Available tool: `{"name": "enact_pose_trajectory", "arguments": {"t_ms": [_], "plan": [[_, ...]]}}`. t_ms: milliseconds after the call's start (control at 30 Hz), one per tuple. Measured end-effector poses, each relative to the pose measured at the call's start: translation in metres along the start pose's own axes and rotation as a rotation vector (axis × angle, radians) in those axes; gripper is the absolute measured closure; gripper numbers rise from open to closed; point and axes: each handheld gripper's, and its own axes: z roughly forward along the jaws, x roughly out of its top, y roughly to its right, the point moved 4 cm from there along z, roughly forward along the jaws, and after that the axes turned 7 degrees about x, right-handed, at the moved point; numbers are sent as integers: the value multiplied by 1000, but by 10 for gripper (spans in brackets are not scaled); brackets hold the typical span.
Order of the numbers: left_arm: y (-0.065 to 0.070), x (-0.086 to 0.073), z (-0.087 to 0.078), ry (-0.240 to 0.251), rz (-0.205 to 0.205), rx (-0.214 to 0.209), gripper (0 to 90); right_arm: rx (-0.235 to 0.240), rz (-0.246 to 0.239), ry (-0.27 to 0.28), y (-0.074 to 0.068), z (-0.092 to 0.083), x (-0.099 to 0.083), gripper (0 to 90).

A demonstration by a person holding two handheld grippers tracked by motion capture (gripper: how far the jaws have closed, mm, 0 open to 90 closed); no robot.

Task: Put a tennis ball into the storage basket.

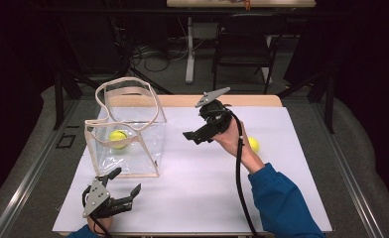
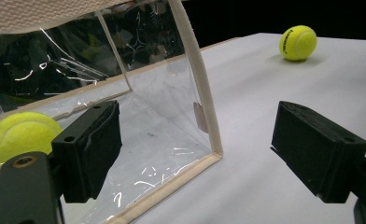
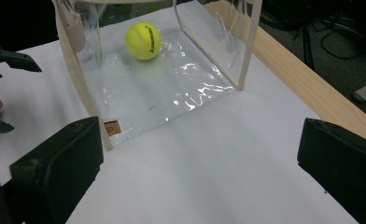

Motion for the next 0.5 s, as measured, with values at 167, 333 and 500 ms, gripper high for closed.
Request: {"name": "enact_pose_trajectory", "arguments": {"t_ms": [167,333,500], "plan": [[1,0,0,-1,3,-1,158,-8,5,-13,1,-3,-15,0],[1,0,0,-3,2,-2,158,-13,11,-23,1,-5,-29,0],[1,0,0,-1,5,-2,158,-6,10,-36,-2,-6,-45,2]]}}
